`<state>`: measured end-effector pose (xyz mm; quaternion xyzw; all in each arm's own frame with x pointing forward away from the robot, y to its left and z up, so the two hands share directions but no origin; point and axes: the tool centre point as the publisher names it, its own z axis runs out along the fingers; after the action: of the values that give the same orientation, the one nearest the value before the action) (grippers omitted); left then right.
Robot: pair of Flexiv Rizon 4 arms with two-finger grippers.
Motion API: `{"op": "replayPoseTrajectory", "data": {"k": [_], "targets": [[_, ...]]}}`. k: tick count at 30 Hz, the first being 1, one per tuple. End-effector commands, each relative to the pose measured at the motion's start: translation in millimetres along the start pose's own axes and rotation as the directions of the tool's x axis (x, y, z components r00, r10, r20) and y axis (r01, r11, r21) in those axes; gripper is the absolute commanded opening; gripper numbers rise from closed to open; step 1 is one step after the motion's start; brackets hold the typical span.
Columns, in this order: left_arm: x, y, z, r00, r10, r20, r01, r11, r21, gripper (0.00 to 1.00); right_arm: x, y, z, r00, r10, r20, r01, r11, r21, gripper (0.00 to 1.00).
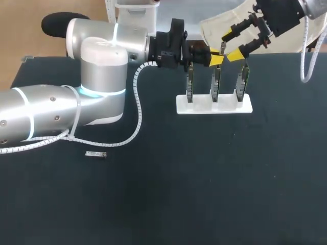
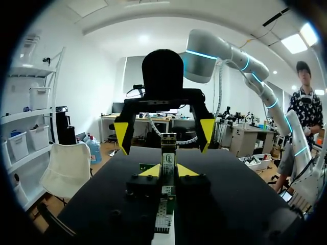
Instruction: Pick up the optical module with the left hand, and insert it into the network port with the right hand.
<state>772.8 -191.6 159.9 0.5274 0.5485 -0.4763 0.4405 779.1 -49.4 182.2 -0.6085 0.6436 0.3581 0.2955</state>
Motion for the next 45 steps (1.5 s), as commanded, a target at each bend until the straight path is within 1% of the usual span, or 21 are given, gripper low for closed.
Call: {"op": "replayPoseTrajectory", "data": {"k": [1,8,24,26,27,29,45], "targets": [[-0.1,2.2,0.1,1.000,0.000,-0.003,0.000,1.000,0.006,0.00,-3.4,5.1,0.2,1.000,-0.004,0.008,0.004,1.000,0.012,1.00],[-0.1,2.2,0.1,1.000,0.000,-0.003,0.000,1.000,0.006,0.00,-7.3,11.9,5.2,1.000,-0.020,0.008,0.020,1.000,-0.019,1.00],[-0.1,2.2,0.1,1.000,0.000,-0.003,0.000,1.000,0.006,0.00,-14.5,8.4,8.4,0.999,-0.033,0.004,0.033,0.999,-0.001,1.00],[-0.1,2.2,0.1,1.000,0.000,-0.003,0.000,1.000,0.006,0.00,-13.9,7.9,8.5,0.999,-0.035,0.001,0.035,0.999,0.005,0.36],[-0.1,2.2,0.1,1.000,0.000,-0.003,0.000,1.000,0.006,0.00,-13.3,7.5,8.8,0.999,-0.035,0.009,0.036,0.999,-0.007,0.00],[-0.1,2.2,0.1,1.000,0.000,-0.003,0.000,1.000,0.006,0.00,-12.0,8.3,9.0,0.999,-0.042,-0.005,0.042,0.999,0.001,0.00],[-0.1,2.2,0.1,1.000,0.000,-0.003,0.000,1.000,0.006,0.00,-11.2,6.1,7.0,0.999,-0.035,0.002,0.035,0.999,0.002,0.00]]}}
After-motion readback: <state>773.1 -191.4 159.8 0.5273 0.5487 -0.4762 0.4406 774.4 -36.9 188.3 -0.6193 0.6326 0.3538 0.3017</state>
